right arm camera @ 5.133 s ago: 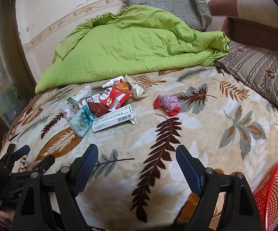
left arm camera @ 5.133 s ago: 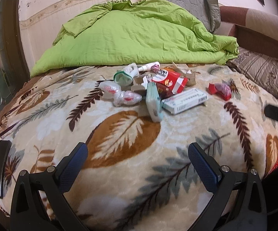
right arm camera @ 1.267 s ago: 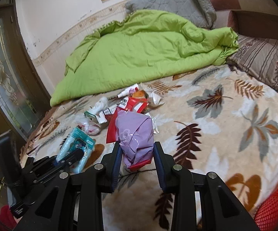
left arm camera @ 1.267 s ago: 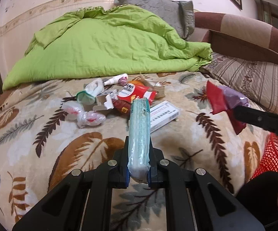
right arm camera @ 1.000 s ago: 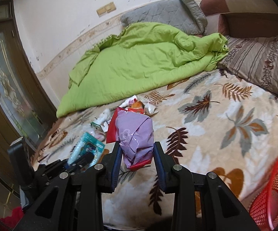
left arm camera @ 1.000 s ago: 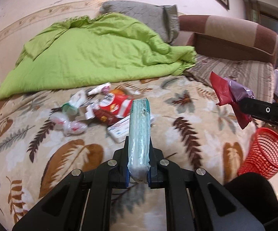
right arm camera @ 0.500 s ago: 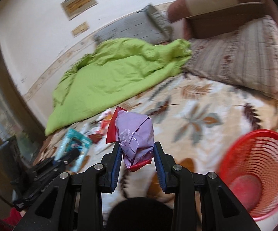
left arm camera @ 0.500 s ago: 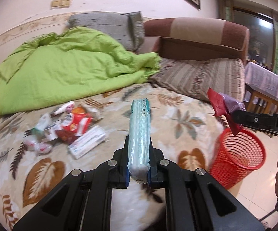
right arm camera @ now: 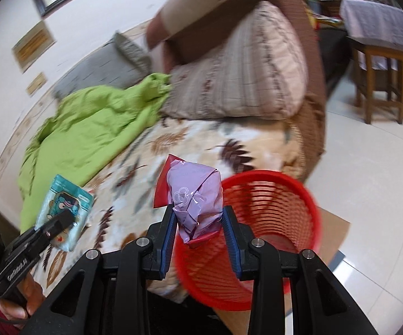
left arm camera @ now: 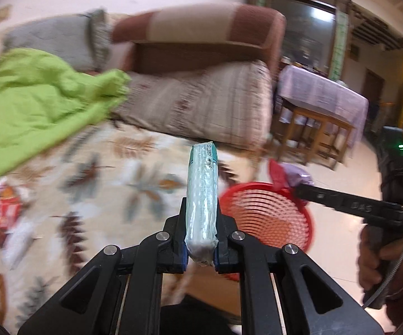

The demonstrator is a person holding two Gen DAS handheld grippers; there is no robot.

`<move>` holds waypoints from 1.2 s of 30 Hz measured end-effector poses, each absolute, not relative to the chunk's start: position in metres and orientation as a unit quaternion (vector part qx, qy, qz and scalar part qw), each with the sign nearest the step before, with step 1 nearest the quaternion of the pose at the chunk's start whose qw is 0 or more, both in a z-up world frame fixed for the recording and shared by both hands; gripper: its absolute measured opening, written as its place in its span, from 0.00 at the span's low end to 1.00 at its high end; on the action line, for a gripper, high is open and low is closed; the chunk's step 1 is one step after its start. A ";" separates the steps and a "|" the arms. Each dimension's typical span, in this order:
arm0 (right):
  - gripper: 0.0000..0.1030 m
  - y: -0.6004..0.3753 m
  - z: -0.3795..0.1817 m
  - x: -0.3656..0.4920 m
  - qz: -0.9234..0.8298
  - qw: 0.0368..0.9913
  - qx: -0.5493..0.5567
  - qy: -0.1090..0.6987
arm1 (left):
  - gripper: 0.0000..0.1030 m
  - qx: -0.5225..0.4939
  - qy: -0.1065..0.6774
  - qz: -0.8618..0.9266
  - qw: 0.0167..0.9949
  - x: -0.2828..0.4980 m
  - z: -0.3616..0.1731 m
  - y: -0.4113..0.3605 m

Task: Collect trash
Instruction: 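Open both tools over the red wastebasket to drop the packet and wrapper, then return both tools to the bed and grasp the white medicine box with the left tool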

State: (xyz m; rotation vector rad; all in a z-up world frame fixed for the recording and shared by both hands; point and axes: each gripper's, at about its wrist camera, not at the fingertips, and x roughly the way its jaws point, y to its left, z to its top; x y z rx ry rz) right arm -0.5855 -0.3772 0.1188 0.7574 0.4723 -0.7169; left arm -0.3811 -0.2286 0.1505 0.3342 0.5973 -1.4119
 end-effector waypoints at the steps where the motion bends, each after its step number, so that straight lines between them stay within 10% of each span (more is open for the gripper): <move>1: 0.35 -0.380 0.117 -0.590 -0.346 0.838 0.360 0.223 | 0.11 0.153 0.276 -0.644 0.697 -0.389 0.148 -0.239; 8: 0.42 -0.403 0.100 -0.605 -0.380 0.817 0.369 0.228 | 0.13 0.167 0.329 -0.674 0.640 -0.426 0.123 -0.299; 12: 0.55 -0.411 0.091 -0.607 -0.391 0.809 0.372 0.234 | 0.54 0.161 0.339 -0.659 0.652 -0.426 0.120 -0.306; 36: 0.55 -0.305 0.130 -0.433 -0.210 0.898 0.269 0.279 | 0.55 0.117 0.320 -0.510 0.790 -0.269 0.130 -0.110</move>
